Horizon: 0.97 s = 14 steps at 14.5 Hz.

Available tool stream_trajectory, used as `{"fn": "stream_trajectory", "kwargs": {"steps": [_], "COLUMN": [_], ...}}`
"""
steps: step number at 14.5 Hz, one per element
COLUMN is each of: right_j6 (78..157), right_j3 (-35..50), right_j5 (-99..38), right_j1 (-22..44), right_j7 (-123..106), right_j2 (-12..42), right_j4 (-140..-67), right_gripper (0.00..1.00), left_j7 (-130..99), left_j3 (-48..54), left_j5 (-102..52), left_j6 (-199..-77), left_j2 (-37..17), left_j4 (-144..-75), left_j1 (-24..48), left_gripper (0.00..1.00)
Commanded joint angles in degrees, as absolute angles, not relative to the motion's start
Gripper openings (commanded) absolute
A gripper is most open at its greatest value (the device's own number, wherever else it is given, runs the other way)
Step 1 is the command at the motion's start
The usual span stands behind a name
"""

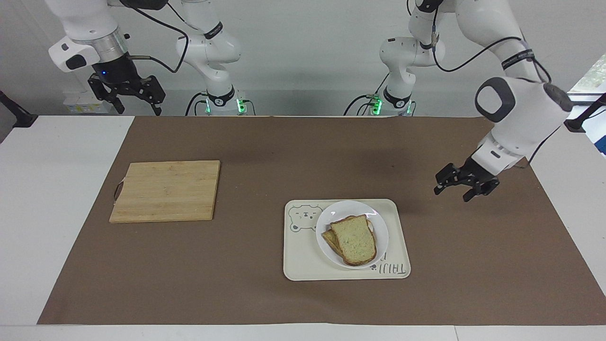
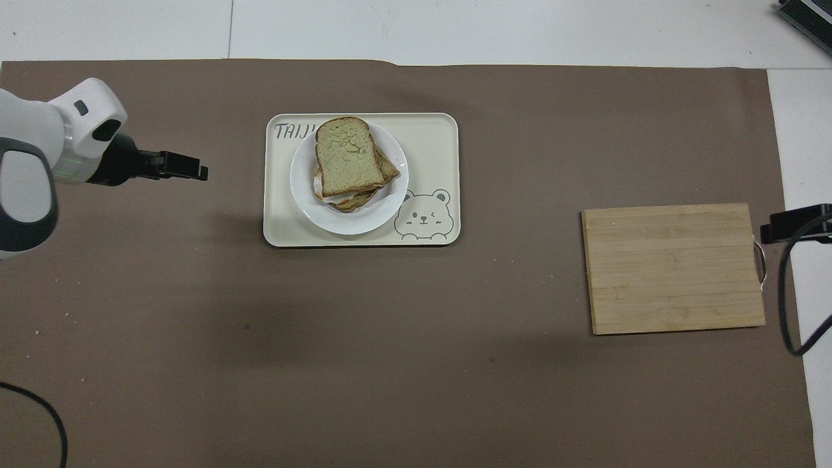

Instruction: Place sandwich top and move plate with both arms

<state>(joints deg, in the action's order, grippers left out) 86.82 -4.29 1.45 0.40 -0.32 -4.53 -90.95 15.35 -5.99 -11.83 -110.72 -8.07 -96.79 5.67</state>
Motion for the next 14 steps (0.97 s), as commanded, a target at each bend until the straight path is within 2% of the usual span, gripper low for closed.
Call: {"fn": "stream_trajectory", "kwargs": {"steps": [1,3,6,8,10,14], "right_j6": [86.4,86.4,86.4,86.4,86.4,86.4], "right_j3": [-3.9,-4.0,-4.0,-3.9,-3.9,-3.9], "right_j5": [1.3,1.2,1.2,1.3,1.2,1.2], "right_j1": [0.0,-0.2,-0.2,-0.1,-0.1,-0.1], "right_j7": [-1.6,-1.7,-1.7,-1.8,-1.7,-1.8], "right_j2": [-4.7,-4.7,-4.7,-4.7,-4.7,-4.7], "right_j4": [-90.5,-90.6,-90.6,-90.6,-90.5,-90.6], "right_gripper": [1.0,1.0,1.0,1.0,1.0,1.0], "left_j7": [15.9,17.0,17.7,22.6,24.1,23.5], "left_j3": [-6.3,-6.9,-8.1,-8.0,-7.9,-7.8], "left_j5": [-4.2,-3.3,-3.3,-3.2,-2.7,-2.1], "left_j6": [-98.2,-90.6,-82.7,-81.1,-80.7,-81.0], "left_j2": [-6.9,-6.9,-5.7,-2.2,1.6,2.0], "left_j4": [-86.8,-81.0,-76.0,-76.4,-81.9,-82.6], "left_j1": [4.7,3.7,3.7,3.4,2.5,2.3], "left_gripper": [1.0,1.0,1.0,1.0,1.0,1.0]}}
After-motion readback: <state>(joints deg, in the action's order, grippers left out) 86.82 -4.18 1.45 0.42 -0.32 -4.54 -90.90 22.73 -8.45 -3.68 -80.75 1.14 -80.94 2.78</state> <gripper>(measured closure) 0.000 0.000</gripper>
